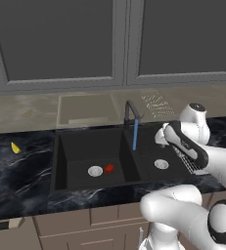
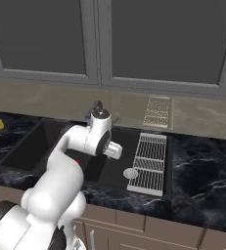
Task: Turn on the sink faucet. Then move the bell pepper from the counter to the sink. Turn off the sink. Move the vegetable from the sink to the pot next to the stove. Finally move the pot to the rear left burner.
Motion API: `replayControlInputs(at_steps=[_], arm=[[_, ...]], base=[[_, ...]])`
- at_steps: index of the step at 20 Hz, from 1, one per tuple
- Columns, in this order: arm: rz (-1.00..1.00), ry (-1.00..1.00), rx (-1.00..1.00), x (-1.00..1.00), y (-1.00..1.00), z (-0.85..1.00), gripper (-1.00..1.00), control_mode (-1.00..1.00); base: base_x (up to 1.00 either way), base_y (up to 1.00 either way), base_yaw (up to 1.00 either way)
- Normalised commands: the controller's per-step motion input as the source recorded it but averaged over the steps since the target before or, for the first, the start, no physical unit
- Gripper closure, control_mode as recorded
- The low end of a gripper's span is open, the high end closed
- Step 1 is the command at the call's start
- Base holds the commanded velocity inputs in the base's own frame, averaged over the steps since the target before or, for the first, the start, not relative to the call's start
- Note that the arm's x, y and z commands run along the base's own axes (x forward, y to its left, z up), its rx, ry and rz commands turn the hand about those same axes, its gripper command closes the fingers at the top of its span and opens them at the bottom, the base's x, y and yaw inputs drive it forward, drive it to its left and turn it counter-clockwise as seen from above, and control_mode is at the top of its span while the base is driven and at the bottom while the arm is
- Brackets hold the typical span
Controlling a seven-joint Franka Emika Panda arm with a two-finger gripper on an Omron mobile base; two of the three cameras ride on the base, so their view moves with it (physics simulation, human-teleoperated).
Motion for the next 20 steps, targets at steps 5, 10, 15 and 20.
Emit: replayControlInputs(at_steps=[5,10,15,20], arm=[[0.17,-0.14,0.00,0.25,-0.30,0.01,-1.00,-1.00],[0.21,-0.20,0.00,0.23,-0.10,0.04,-1.00,-1.00],[0.29,-0.22,0.00,0.28,0.00,0.06,-1.00,-1.00],[0.29,-0.26,0.00,0.34,0.00,0.04,-1.00,-1.00]], base=[[0.00,0.00,0.00],[0.00,0.00,0.00],[0.00,0.00,0.00],[0.00,0.00,0.00]])
